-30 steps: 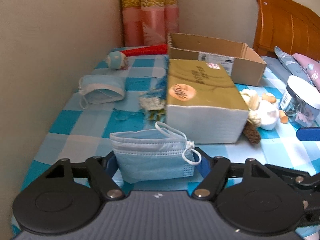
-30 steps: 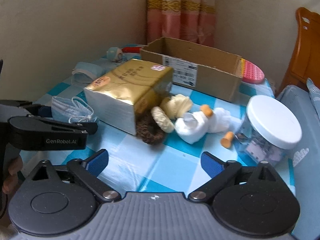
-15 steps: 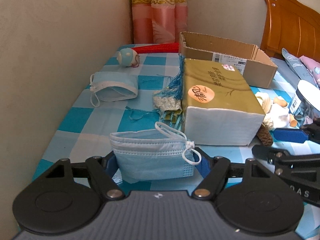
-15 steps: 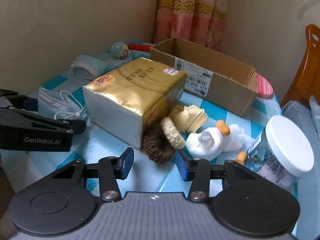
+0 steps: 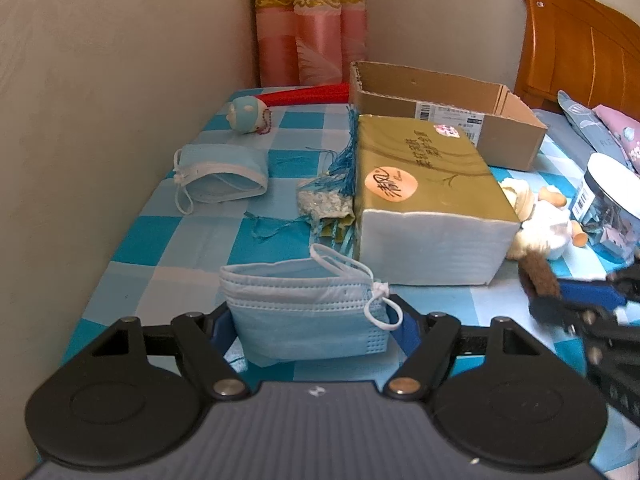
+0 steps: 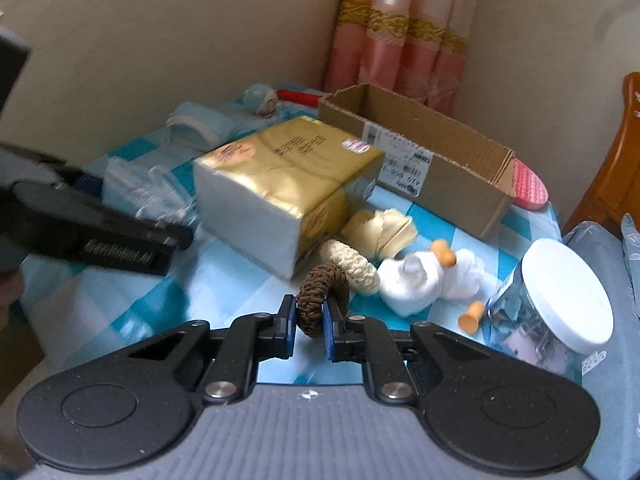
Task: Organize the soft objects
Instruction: 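Grasp the brown hair tie with the right gripper while the left gripper holds the mask, then carry the mask into the cardboard box and open the left gripper while the right lifts the hair tie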
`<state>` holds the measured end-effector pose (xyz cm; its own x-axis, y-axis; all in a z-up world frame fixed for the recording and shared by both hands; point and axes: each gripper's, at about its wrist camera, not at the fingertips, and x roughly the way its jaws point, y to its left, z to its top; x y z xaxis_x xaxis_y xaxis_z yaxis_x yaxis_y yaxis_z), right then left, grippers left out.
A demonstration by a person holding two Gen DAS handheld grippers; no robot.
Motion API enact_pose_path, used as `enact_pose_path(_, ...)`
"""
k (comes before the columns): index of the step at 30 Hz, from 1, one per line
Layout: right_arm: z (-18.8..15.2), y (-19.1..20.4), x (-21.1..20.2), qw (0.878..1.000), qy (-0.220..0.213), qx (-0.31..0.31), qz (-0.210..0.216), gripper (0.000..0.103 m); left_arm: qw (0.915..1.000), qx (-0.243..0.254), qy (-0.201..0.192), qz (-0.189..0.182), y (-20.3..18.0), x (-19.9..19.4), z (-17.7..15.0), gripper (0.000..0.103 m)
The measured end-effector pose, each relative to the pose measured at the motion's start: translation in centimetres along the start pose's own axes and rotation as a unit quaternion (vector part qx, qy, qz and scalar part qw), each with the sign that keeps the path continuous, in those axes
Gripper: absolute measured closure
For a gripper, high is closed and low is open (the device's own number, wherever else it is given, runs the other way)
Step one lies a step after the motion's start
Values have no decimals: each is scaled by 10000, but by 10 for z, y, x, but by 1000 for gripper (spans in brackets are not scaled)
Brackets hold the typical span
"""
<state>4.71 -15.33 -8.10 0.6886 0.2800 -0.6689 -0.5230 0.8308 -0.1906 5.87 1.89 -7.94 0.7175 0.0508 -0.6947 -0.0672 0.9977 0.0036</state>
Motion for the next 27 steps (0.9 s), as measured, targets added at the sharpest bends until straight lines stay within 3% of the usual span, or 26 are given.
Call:
enact_pose_path(4,-9,3,-10,9995,171,-149,211,81,10000,13,-16,-20,-1,-3,-1,28)
enact_pose_path(8,-15,4,-15,9992,224,-150,279,49,10000,21,-30,-9,-1,-5,-2,28)
enact_pose_path(9,-16,3,-16,9993,222,-111,284,47,10000,21,-32,-10,0,-5,-2,28)
enact_pose_path(18,-22,-8,-3,9970,196,306,683,42,10000,-68,31,1,3,2,-4,28)
enact_pose_path(27,-13,-1,9,9972,23,253,700,43,9999,-108,58,-20,4,6,-4,27)
